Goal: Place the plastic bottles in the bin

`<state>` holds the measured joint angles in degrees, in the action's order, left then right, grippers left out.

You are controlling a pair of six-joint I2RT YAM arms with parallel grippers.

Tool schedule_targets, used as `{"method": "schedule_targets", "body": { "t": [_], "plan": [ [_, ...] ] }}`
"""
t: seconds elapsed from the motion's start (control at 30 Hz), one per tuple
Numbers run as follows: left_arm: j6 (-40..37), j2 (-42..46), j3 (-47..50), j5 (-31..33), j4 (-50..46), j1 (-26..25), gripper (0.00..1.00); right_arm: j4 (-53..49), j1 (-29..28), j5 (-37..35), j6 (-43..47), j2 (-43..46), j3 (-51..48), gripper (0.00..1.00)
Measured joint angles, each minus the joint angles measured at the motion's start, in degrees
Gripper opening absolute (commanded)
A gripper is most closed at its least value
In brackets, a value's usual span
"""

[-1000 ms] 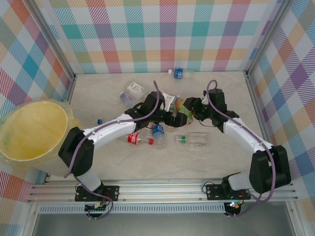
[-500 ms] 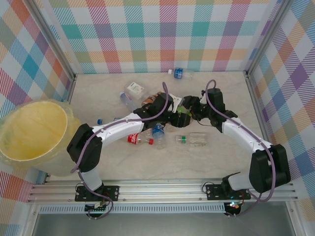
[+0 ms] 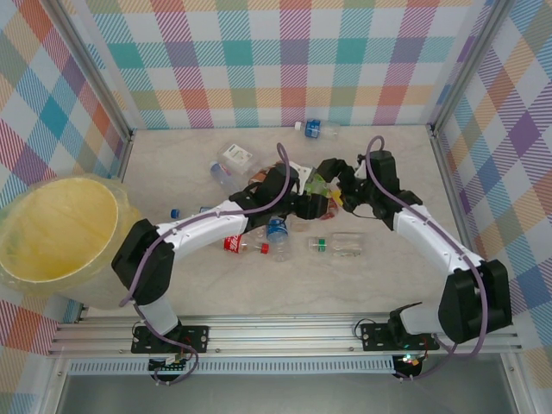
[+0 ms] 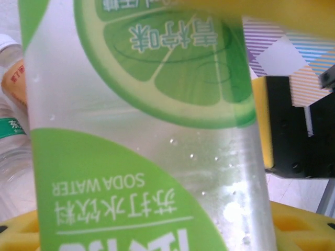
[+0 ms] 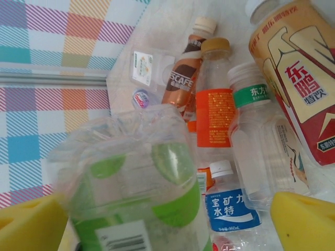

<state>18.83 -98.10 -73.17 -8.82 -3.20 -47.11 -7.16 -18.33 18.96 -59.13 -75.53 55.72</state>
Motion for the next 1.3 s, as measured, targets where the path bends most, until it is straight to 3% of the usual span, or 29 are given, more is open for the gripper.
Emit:
{"method": "schedule_targets", "body": {
  "t": [0.27, 0.47, 0.63, 0.93, 1.13, 1.3],
  "plan": [
    [0.0, 3.7, 2.6, 6.8, -4.7, 0.9, 0.62, -2.2, 1.0, -8.9, 3.9, 8.0, -0.4, 1.00],
    [0.0, 11.0, 2.6, 14.5, -12.5, 4.9, 0.62, -5.0, 1.1, -16.8, 9.5, 9.9, -4.7, 1.00],
    [0.0, 16.7, 1.6, 25.0, -22.6, 7.3, 0.60, -7.2, 1.1, -20.3, 12.1, 9.9, -8.1, 1.00],
    [-0.7, 22.7, -10.8, 50.1, -43.9, 9.5, 0.60, -7.3, 1.1, -21.6, 14.7, 8.9, -8.4, 1.00],
    [-2.0, 29.1, -13.1, 59.6, -52.2, 20.2, 0.60, -7.4, 1.1, -22.0, 16.1, 7.8, -7.3, 1.00],
    [-2.2, 35.8, -11.8, 57.9, -53.8, 34.1, 0.60, -7.3, 1.1, -22.8, 17.5, 7.8, -6.4, 1.00]
  ]
}}
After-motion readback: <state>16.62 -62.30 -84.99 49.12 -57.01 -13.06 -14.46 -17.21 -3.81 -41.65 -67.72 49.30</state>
